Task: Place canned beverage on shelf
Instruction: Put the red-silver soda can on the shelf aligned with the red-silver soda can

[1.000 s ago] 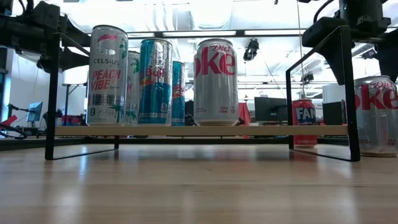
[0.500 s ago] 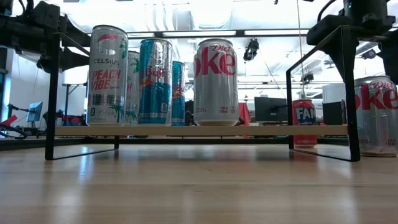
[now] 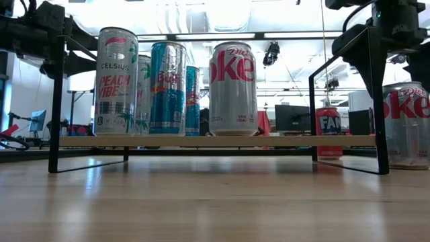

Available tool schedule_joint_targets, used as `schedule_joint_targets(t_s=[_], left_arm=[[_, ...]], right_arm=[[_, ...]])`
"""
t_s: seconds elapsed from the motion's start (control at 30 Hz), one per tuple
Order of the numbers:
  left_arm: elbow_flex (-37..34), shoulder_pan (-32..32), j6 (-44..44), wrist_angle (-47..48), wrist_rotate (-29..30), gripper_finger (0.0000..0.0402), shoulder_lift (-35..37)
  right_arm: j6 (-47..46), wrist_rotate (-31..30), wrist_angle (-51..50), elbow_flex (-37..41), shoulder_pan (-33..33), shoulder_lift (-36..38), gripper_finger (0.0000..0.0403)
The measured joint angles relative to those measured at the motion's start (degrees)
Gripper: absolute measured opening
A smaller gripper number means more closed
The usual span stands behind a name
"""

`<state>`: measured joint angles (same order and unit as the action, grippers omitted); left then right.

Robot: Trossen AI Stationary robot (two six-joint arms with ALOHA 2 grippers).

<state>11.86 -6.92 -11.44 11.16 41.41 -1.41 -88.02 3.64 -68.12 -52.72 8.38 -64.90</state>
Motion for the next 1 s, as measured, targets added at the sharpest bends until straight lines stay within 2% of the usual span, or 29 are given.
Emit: schedule_joint_targets(t_s=[0.4,0.77,1.0], left_arm=[[0.00,0.00,0.00,0.02,0.00,0.0368,0.00],[0.00,0.00,0.00,0.00,0.00,0.0368,0.00],[0.00,0.00,0.00,0.01,0.00,0.0368,0.00]], right_arm=[[0.78,0.52,0.79,0.73,0.00,0.11,0.0287],[10.53,1.18,-0.12,1.04,0.00,3.50,0.0294],[19.53,1.04,-2.41,1.04,0.00,3.19,0.0293]])
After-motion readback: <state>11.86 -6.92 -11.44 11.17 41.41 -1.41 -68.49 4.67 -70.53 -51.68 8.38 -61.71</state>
